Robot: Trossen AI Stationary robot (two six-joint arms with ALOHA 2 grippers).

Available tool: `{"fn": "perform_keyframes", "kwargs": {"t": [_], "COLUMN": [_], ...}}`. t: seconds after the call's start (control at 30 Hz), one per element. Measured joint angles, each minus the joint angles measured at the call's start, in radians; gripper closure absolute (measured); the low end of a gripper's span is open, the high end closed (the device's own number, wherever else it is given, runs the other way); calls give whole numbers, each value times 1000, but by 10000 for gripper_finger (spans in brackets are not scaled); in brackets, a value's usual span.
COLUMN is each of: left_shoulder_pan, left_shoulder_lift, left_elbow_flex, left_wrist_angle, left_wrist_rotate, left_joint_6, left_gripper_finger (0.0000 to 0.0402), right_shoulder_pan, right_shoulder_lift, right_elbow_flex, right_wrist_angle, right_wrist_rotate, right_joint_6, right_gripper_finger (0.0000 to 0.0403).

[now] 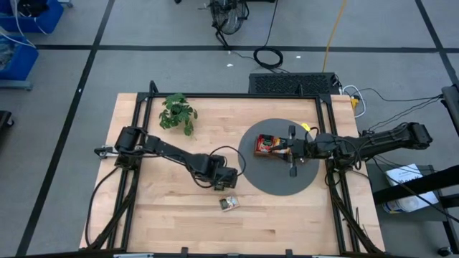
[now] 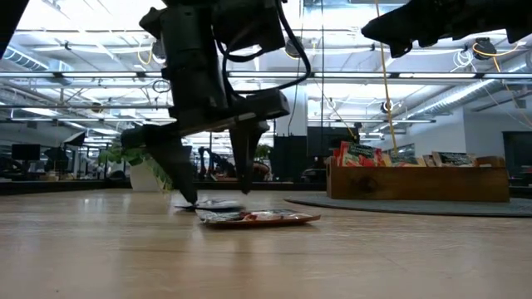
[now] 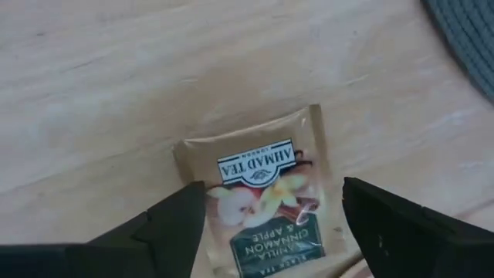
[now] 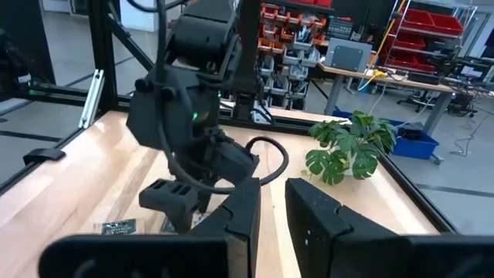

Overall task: Pick & Place Tea
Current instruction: Put the brown tea bag into the right section of the wooden organizer

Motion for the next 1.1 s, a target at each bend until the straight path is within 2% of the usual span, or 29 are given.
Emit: {"fn": "perform_keyframes", "kwargs": {"t": [0.23, 0.37, 0.57, 0.67, 0.83, 0.93, 1.03, 1.1], "left_shoulder_pan": [-9, -13, -26, -28, -36, -46, -59, -57], "left_shoulder_lift": [13, 51, 95, 93, 95, 95, 102, 102], "left_elbow_flex": [2, 8, 11, 11, 23, 24, 33, 36], "left_wrist_angle": [12, -25, 11, 2, -55, -22, 3, 2], "left_wrist_rotate": [26, 42, 79, 83, 58, 37, 19, 66], "left_joint_6": [-44, -26, 24, 24, 44, 95, 136, 138], "left_gripper_finger": [114, 115, 125, 161, 260, 315, 353, 362], "right_shoulder_pan": [0, 0, 0, 0, 0, 0, 0, 0], "right_shoulder_lift": [0, 0, 0, 0, 0, 0, 0, 0], "right_elbow_flex": [0, 0, 0, 0, 0, 0, 0, 0], "right_wrist_angle": [13, 13, 12, 10, 13, 13, 13, 13], "right_wrist_rotate": [0, 0, 0, 0, 0, 0, 0, 0], "right_joint_6": [14, 14, 15, 15, 15, 15, 18, 18], "right_gripper_finger": [348, 348, 348, 348, 348, 348, 348, 348]}}
